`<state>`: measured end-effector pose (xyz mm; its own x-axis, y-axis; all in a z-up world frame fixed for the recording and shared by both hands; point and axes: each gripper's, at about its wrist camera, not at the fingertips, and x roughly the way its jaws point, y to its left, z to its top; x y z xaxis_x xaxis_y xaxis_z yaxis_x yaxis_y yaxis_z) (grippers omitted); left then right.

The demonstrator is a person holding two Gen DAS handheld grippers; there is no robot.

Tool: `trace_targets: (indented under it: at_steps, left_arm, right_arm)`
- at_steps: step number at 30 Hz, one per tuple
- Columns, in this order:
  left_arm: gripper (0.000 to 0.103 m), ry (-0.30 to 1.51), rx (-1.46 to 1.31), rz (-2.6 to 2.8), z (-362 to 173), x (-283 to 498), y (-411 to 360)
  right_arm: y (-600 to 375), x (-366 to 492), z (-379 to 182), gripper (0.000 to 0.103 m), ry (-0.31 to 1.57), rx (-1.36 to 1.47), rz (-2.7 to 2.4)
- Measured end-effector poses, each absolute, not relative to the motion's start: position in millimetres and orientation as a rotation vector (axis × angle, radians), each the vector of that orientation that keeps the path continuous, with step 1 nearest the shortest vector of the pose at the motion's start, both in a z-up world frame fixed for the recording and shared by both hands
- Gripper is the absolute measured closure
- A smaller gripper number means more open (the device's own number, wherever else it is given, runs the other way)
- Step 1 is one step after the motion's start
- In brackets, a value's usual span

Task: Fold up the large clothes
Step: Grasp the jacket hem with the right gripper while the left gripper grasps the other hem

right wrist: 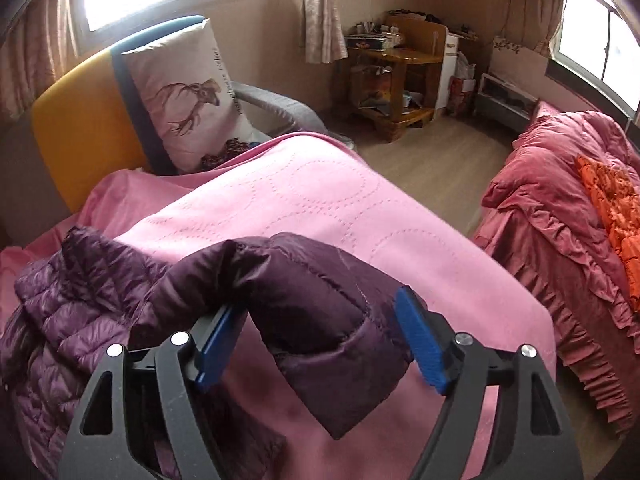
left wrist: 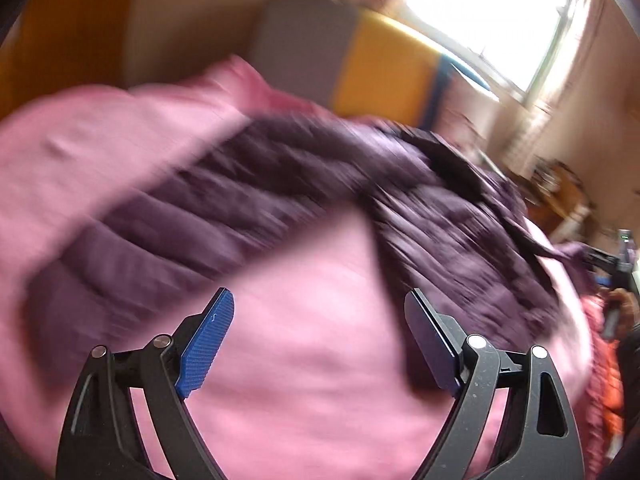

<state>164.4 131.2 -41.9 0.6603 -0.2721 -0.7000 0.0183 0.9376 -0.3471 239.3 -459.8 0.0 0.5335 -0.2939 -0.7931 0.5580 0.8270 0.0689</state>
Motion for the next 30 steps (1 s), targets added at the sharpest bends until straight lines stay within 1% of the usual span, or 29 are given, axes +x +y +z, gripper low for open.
trace_targets:
  at_steps: [2,5,7,11,12,13,14,16,17,18,19,20,21,24,30]
  left_arm:
    - [0.017,0.895,-0.369,-0.251,-59.8,173.0,105.7]
    - [0.017,0.958,-0.432,-0.325,-80.0,188.3,82.0]
    - [0.017,0.99,-0.464,-0.357,-89.8,198.8,69.8]
    - [0.017,0.992,-0.463,-0.373,-94.9,211.3,50.2]
    - [0.019,0.997,-0.469,-0.379,-96.0,216.5,46.7]
    - [0.03,1.003,-0.481,-0.391,-96.5,220.1,44.1]
    - [0.036,1.015,-0.485,-0.405,-97.9,222.3,39.5]
    - [0.061,1.045,-0.471,-0.414,-101.5,224.8,33.1]
    - [0.074,1.057,-0.461,-0.42,-102.4,224.3,31.1]
    - [0.081,1.059,-0.457,-0.432,-103.1,224.2,31.4]
    - [0.09,1.065,-0.456,-0.448,-101.8,224.5,31.8]
    - [0.094,1.061,-0.451,-0.449,-99.7,222.0,35.5]
    - [0.097,1.046,-0.436,-0.451,-92.4,220.6,38.7]
    - [0.099,1.01,-0.417,-0.454,-75.0,221.0,48.8]
    - [0.101,0.929,-0.405,-0.421,-25.0,203.5,104.7]
  right_arm:
    - [-445.3,214.2,-13.8,0.015,0.889,0.386,-0.416]
    - [-425.4,186.2,-49.4,0.015,0.972,0.48,-0.211]
    - [-417.5,175.7,-65.6,0.013,0.988,0.509,-0.132]
    - [-402.1,190.4,-80.7,0.013,1.006,0.515,-0.049]
    - [-404.4,199.2,-82.7,0.013,1.007,0.511,-0.046]
    - [-400.7,208.9,-82.9,0.013,1.004,0.491,-0.056]
    - [-401.9,214.7,-83.5,0.013,0.999,0.471,-0.069]
    - [-398.8,229.5,-87.1,0.025,1.017,0.415,-0.109]
    - [-396.9,235.0,-89.4,0.045,1.035,0.392,-0.116]
    - [-394.3,237.7,-90.8,0.061,1.054,0.373,-0.108]
    - [-392.1,237.7,-89.7,0.067,1.067,0.36,-0.093]
    - [-388.4,235.0,-85.2,0.078,1.072,0.338,-0.078]
    - [-385.6,230.1,-79.4,0.083,1.071,0.322,-0.066]
    - [-378.6,213.3,-60.9,0.087,1.068,0.308,-0.001]
    - [-349.7,164.8,-22.0,0.088,1.024,0.376,0.205]
